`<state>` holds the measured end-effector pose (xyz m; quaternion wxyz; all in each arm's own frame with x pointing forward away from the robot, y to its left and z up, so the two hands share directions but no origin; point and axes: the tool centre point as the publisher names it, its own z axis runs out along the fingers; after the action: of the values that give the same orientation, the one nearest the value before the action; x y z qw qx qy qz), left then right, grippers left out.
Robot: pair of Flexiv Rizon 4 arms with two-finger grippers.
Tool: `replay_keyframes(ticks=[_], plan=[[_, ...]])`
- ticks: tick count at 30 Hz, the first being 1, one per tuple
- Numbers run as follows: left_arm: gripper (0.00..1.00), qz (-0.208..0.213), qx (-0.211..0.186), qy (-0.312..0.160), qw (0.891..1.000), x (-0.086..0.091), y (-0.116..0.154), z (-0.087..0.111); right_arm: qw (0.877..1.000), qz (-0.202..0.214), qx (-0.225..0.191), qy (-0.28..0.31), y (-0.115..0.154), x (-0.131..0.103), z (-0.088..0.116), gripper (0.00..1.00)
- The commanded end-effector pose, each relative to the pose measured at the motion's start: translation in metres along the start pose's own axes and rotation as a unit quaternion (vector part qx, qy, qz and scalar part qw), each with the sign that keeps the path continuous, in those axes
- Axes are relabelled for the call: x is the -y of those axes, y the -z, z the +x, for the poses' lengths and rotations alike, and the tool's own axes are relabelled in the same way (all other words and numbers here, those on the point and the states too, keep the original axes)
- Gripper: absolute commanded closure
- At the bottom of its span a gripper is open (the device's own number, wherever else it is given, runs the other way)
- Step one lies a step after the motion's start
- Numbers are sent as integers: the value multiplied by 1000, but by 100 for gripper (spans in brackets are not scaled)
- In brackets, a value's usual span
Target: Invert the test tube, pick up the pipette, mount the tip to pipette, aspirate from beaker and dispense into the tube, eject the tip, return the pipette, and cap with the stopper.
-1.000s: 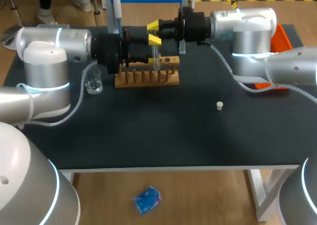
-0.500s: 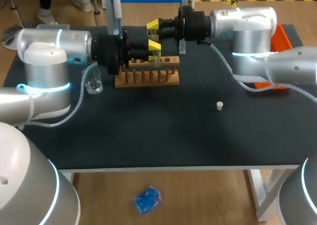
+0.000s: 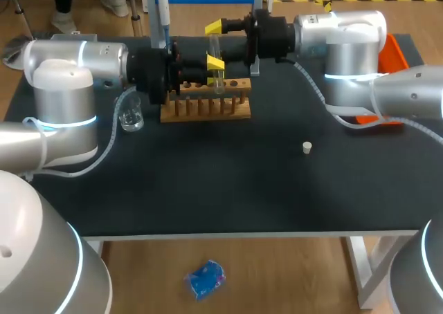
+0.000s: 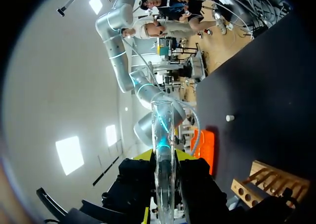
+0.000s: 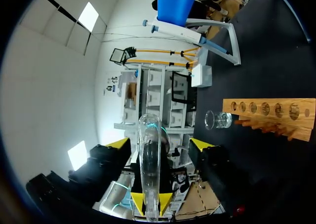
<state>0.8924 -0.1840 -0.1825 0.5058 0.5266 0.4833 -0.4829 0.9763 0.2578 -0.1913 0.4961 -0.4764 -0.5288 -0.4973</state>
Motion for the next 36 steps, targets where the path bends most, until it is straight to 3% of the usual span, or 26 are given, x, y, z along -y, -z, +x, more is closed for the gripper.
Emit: replay_keyframes(ticks=[1,14,20,22,36], plan=[[100,4,-1,0,1000,-2,2,0,1000,-1,-3,8,2,-1,2,0],[100,4,4,7,1000,-5,1,1,993,-29,-10,117,45,-6,26,0],[100,7,15,10,1000,-7,2,-1,982,-27,-5,189,62,-1,24,0],[100,6,14,10,1000,-8,2,-2,974,-24,22,225,67,0,19,0],[100,3,14,12,1000,-6,3,-1,972,-24,31,231,69,1,16,0]])
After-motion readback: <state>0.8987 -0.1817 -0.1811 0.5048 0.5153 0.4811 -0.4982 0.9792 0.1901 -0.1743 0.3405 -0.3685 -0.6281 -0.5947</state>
